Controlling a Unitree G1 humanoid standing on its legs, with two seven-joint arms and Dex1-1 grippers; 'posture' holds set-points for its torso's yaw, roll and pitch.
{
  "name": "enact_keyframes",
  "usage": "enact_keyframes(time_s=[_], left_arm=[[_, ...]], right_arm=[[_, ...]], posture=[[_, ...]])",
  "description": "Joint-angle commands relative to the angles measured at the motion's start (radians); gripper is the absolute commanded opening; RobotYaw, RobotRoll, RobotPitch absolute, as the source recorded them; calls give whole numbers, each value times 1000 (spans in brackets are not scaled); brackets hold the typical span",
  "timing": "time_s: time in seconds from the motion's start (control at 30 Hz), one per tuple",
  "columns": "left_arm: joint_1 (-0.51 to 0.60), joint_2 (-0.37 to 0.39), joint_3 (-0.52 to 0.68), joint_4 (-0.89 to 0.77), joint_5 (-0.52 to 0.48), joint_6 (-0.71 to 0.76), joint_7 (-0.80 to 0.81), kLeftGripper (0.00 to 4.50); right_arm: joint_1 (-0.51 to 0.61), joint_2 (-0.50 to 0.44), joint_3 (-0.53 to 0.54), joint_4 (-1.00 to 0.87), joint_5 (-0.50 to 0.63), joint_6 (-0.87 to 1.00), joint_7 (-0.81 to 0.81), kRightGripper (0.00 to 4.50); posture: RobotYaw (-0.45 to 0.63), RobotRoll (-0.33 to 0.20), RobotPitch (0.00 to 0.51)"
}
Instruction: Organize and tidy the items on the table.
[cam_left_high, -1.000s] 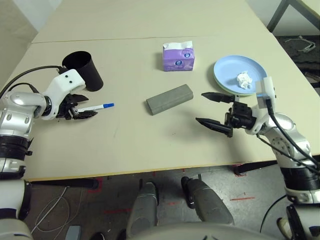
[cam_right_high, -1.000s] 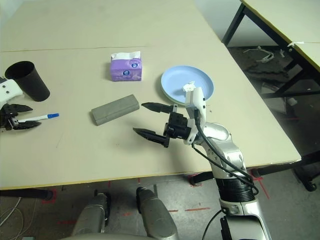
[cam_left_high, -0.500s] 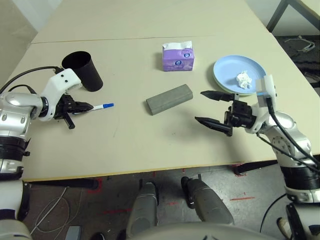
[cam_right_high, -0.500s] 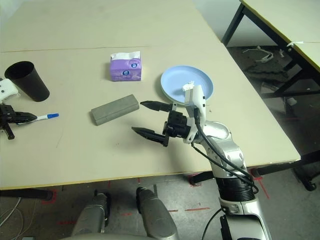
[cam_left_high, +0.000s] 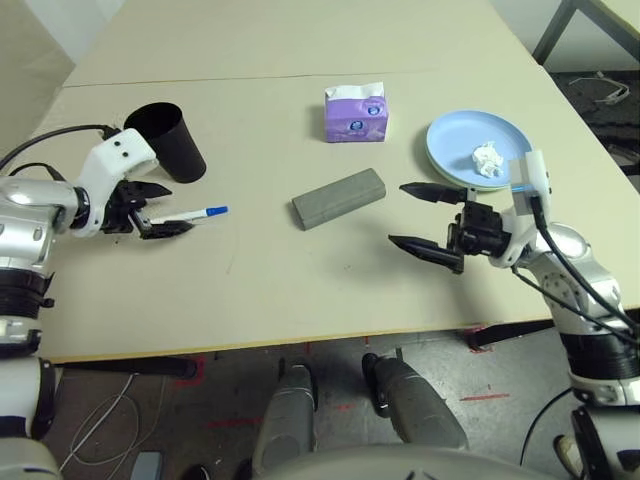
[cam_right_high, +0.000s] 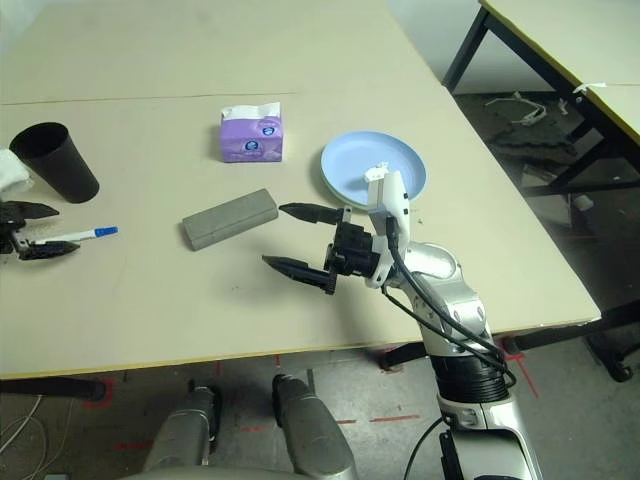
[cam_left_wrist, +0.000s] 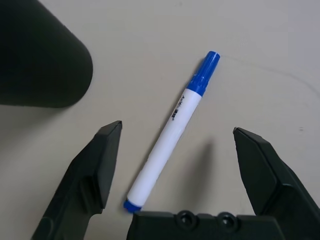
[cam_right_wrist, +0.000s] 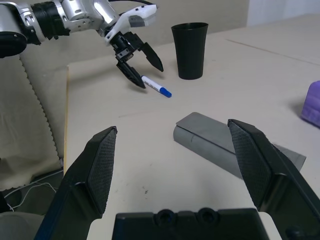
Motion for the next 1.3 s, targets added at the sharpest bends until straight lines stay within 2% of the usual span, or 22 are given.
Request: enact_keyframes(time_s=[0.03,0.27,0.3,0.43,0.7,0.73,1.03,1.2,1.3], left_arm=[[-19,-12,-24,61,34,-43,5,4474],[-39,-33,-30,139,55,-88,3,4474],[-40,-34,-26,149,56,-94,5,4294],[-45,-37,-14,177,45,-96,-3,3205],[-47,-35,-1,190,30,-94,-23,426],[-47,-34,1,191,29,-95,-25,277],[-37,-21,9,186,12,-95,-54,277],[-40,-52,113,85,-127,-27,-78,277],[-39,-82,225,-30,-254,67,-45,277]], right_arm=[[15,-8,5,-24,-7,-2,-3,4500],[20,-10,6,-36,-4,5,-9,4500],[20,-11,6,-38,-4,6,-10,4500],[17,-10,6,-42,0,9,-14,4500],[1,-3,8,-55,6,19,-27,4500],[-1,-3,7,-55,6,20,-28,4500],[2,3,11,-52,2,17,-30,4500],[-1,9,2,-46,7,20,-38,4500],[-1,19,-14,-32,19,23,-52,4500]], posture=[[-187,0,226],[-189,0,227],[-189,0,227],[-187,0,224],[-190,0,222],[-190,0,222],[-188,0,221],[-187,0,222],[-178,0,223]])
